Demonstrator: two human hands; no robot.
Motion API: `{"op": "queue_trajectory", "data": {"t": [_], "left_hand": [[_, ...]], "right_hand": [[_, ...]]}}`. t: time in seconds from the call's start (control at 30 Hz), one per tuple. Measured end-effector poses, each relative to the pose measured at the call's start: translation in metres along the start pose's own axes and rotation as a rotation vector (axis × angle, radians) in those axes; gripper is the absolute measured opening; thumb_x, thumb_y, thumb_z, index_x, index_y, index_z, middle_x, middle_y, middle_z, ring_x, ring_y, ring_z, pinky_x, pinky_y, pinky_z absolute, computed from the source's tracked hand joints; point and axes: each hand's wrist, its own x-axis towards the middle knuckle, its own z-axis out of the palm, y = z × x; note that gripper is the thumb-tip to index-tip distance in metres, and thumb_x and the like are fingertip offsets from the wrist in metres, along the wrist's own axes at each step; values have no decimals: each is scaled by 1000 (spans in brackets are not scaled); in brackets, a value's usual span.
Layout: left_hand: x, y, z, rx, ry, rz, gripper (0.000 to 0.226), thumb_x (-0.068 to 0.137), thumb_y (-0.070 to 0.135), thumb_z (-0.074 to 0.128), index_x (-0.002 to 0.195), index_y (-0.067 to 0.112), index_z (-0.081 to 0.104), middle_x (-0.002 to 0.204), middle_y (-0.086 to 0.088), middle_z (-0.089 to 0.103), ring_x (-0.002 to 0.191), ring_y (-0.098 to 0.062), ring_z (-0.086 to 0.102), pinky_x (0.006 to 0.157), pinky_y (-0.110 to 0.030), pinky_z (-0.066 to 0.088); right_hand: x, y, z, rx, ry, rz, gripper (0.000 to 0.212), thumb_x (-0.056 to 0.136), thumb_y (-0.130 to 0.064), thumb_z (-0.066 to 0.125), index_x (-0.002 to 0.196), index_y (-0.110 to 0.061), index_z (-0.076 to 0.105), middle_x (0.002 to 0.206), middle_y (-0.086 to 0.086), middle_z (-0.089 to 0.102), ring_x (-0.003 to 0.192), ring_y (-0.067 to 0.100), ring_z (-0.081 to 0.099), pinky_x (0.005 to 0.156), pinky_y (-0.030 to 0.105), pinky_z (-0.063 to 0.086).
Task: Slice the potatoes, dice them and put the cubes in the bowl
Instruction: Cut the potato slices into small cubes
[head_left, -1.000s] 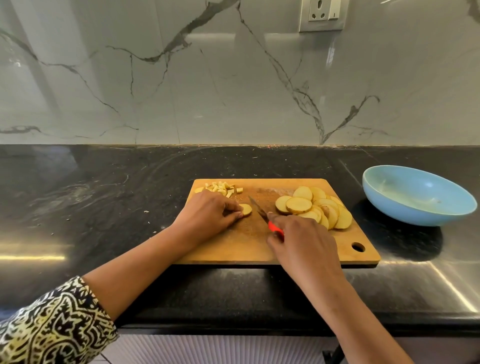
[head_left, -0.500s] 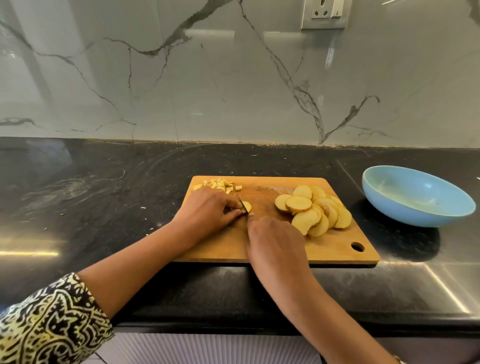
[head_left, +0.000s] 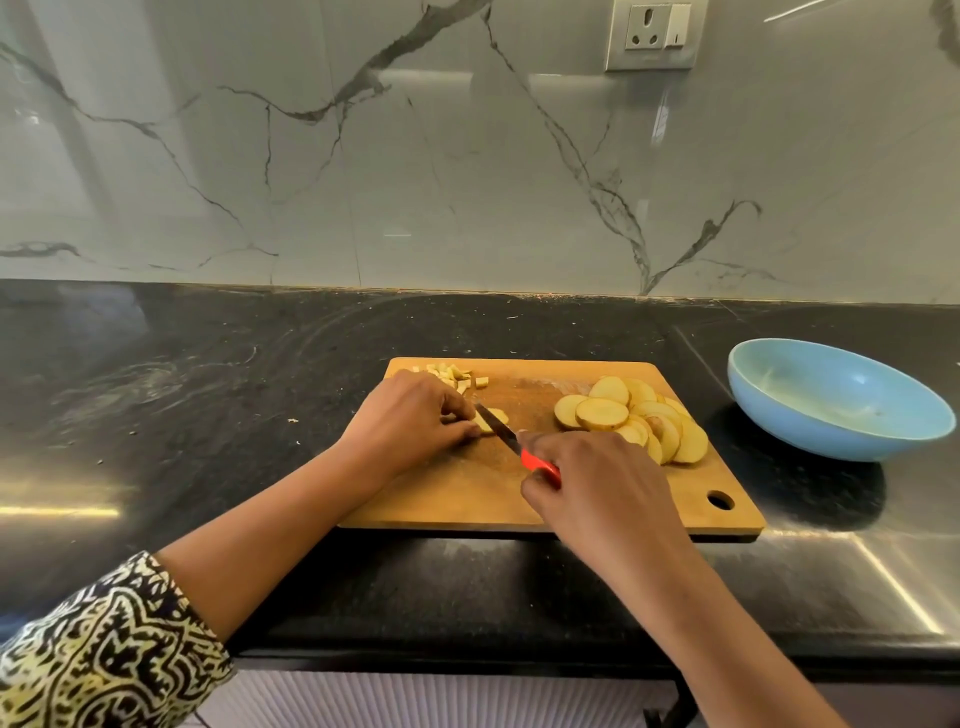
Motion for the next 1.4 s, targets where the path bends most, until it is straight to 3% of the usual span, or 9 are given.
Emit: {"op": "queue_trajectory", "data": {"t": [0.1,0.27,0.4,0.5,0.7,0.77,0.9,1.07,1.4], "left_hand": [[0,0,1,16,3,14,25,84,40,67,104,25,74,98,8,72,73,0,52,61,-9,37],[0,2,1,66,24,27,24,86,41,66,102,27,74,99,8,72,77,1,50,69,-16,42],[-1,3,-1,61,20,14,26,85,42,66,103,26,74,93,10,70,66,2,47,57,-9,33],[0,3,-2,60,11,2,26,85,42,65,105,26,72,89,11,64,65,3,46,56,-7,32],[1,-3,-4,198,66,-42,33,88,45,60,119,33,64,115,-3,61,100,-15,55,87,-27,43],[3,-5,-3,211,70,-36,35,90,44,57,124,34,60,121,-3,61,108,-16,53,90,-30,41],[6,-7,2,263,-5,22,49,88,59,49,131,35,52,136,10,53,123,-14,41,93,-35,34],[17,-11,7,364,-36,12,45,91,60,42,128,38,55,138,13,46,127,-14,37,94,-38,32],[22,-22,8,272,54,110,26,90,48,55,108,31,62,130,11,53,126,-12,39,98,-36,30]], "right_hand": [[0,-3,4,-30,-4,-28,42,96,-35,50,138,-33,47,106,-14,64,85,6,57,72,23,50],[6,-16,24,-178,-37,-131,30,100,-27,44,128,-20,52,103,-4,59,79,10,49,66,24,41],[5,1,14,-28,-76,-45,35,96,-34,50,130,-29,54,102,-12,63,83,4,56,74,21,50],[-9,19,1,65,-123,-13,41,94,-37,52,135,-37,50,87,-21,59,71,2,53,63,15,44],[-9,31,-13,93,-47,29,42,93,-37,53,135,-39,49,64,-22,45,55,3,45,49,14,29],[-3,32,-9,93,36,30,43,93,-36,54,136,-37,49,66,-23,48,54,2,43,49,13,28],[2,37,3,93,181,44,45,91,-32,60,135,-31,53,94,-11,70,57,-2,41,52,8,26],[0,39,9,122,254,-11,44,87,-25,65,131,-24,59,92,-6,72,64,4,50,53,11,33],[-3,42,10,174,245,31,44,89,-25,62,133,-26,56,90,-7,70,55,-4,39,51,11,23]]}}
